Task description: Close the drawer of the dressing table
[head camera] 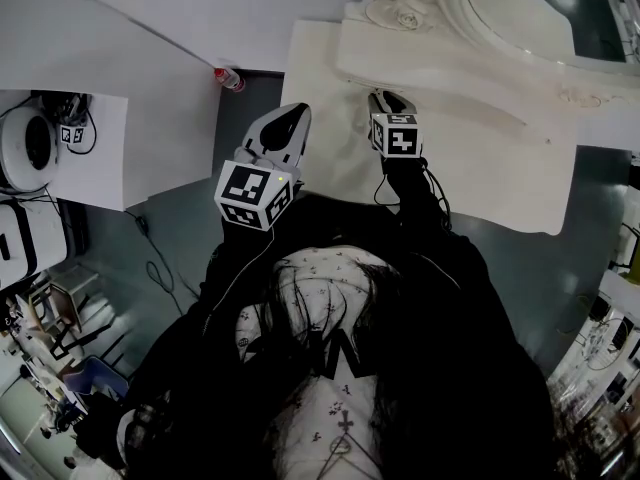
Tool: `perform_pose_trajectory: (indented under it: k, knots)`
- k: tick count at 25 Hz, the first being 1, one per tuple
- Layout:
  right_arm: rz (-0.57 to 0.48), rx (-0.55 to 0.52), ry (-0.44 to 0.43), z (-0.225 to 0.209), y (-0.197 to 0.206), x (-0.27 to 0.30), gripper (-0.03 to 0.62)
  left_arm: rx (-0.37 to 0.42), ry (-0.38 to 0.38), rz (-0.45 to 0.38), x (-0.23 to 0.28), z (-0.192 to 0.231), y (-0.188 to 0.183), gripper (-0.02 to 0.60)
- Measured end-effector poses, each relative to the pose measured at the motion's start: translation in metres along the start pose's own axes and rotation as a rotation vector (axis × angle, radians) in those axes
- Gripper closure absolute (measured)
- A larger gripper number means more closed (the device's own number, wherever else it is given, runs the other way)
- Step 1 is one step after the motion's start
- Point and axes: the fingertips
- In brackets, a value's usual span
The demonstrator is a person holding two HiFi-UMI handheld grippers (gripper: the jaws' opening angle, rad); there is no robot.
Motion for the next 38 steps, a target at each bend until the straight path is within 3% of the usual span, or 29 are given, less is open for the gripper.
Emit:
perform_pose_trajectory:
  k: [18, 27, 38]
  knots:
    - [-0.023, 0.011, 0.039, -0.004, -0.014, -0.001, 0.461, 0.000, -0.007, -0.006, -0.020, 0.004, 0.005, 0.581]
    - [-0.154, 0.056, -0.018, 0.022, -0.036, -0.050, 0.462, 0.007, 0.021, -0.017, -0.029, -0.004, 0.004, 0.581]
    - [-0.326, 0.036, -0.127, 0.089, -0.061, -0.134, 0.464, 0.020, 0.066, -0.038, -0.063, -0.018, 0.013, 0.581]
Point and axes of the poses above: the fingertips, and each gripper's own axes: x forward along the fingers, z to its left, y out of its underside, and after that the axes turned 5 degrees about x, right-handed
